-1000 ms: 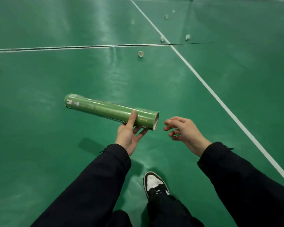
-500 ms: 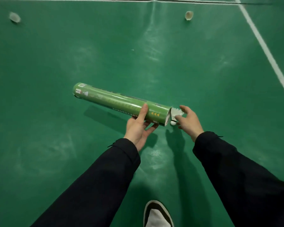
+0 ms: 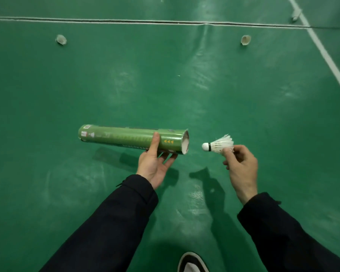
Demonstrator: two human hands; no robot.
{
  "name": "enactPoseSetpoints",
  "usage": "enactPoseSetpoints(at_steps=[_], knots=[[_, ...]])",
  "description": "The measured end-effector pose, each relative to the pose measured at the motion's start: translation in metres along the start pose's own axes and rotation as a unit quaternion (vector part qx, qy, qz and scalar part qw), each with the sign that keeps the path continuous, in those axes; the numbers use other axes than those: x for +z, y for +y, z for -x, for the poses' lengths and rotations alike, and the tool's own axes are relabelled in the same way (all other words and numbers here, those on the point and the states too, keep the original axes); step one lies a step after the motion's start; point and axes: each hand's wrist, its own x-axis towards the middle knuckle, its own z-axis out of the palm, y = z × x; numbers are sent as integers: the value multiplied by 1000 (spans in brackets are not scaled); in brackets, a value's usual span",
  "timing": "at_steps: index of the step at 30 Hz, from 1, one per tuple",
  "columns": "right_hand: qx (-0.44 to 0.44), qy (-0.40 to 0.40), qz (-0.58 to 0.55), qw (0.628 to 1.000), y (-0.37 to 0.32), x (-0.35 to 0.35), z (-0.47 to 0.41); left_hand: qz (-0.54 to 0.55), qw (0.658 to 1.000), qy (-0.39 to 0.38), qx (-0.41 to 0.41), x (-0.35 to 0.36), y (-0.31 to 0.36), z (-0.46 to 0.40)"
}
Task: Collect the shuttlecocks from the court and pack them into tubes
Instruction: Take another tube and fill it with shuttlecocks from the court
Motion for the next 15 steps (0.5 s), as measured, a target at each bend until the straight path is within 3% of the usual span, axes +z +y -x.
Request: enactPoseSetpoints(at_steps=[3,8,10,12,15], knots=[[-91,-19,-99,991,-51,18,38,30,999,8,9,-6,13,8],[-127,-123,-26,984,-76,59,67,28,999,-18,26,-15,19,29],[-105,-231,44,966,-84,69,69,24,999,-35,30,-21,20,34],[-80,-347,132,925,-97,74,65,21,998,-46,38,-30,24,35],[11,-490,115,864,-128,85,52,-3,997,-52,61,-41,36,35]])
